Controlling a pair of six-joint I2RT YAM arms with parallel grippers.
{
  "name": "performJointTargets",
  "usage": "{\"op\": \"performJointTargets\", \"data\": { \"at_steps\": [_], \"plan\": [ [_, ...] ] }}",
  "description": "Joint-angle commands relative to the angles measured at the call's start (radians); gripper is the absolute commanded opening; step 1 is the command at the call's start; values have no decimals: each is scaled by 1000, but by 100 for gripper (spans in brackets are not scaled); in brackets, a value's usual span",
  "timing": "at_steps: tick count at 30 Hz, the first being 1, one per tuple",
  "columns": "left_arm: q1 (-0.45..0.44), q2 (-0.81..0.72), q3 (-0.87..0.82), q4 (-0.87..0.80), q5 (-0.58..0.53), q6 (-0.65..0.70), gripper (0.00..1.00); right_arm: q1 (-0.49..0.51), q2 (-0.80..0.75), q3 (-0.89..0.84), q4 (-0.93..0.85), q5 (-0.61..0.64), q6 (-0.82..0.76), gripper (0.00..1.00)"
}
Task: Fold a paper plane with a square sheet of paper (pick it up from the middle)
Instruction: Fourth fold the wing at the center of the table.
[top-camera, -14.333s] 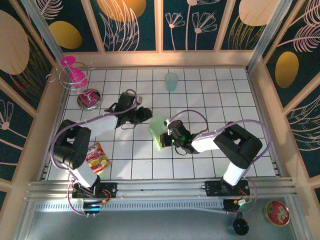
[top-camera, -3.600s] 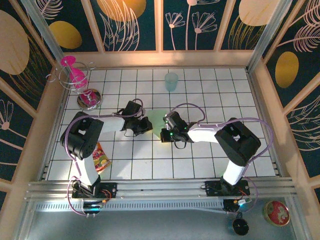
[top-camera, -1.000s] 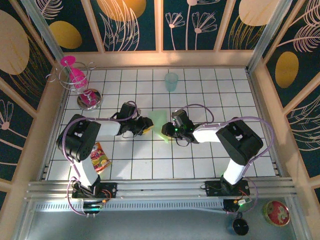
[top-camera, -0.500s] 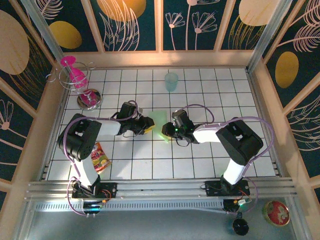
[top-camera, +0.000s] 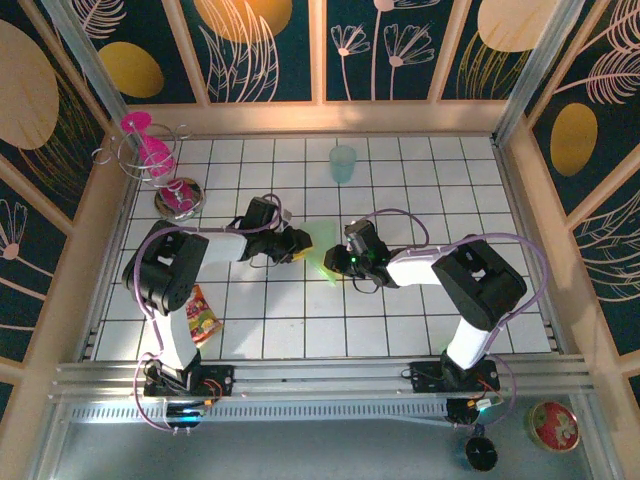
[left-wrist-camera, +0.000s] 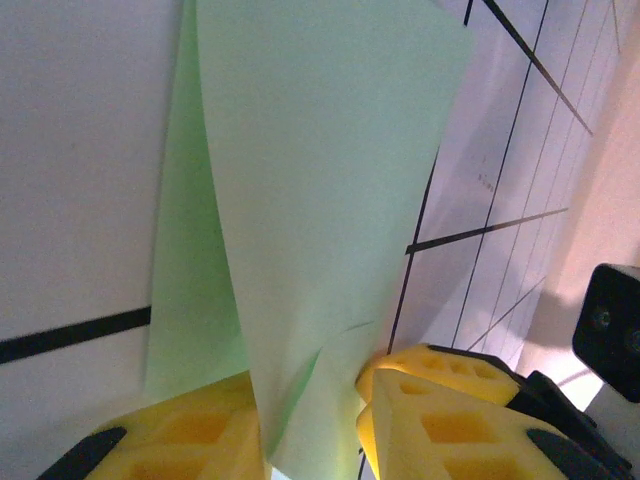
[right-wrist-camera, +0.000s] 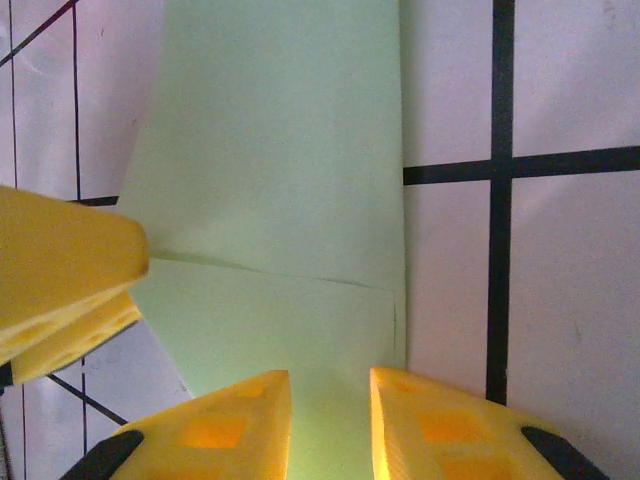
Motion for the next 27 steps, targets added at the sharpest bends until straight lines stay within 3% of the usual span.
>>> {"op": "performJointTargets", "data": {
  "at_steps": [1,8,14,21,27],
  "plan": [
    [-2,23,46,-78,-16,71,28,-16,12,-29,-15,16,-23,27],
    [-1,62,108,-129,-13,125,23,-16,1,-23,-5,18,-57,28],
    [0,36,106,-118,-26,111,9,-15,-52,8,-57,61,-108,32],
    [1,-61,67,-71,-107,14,5,72,-138,102,-255,372,-215,46],
    [-2,-104,17,-57,-184,-56,5,219,-72,177,-319,570,-248,48]
  ]
}}
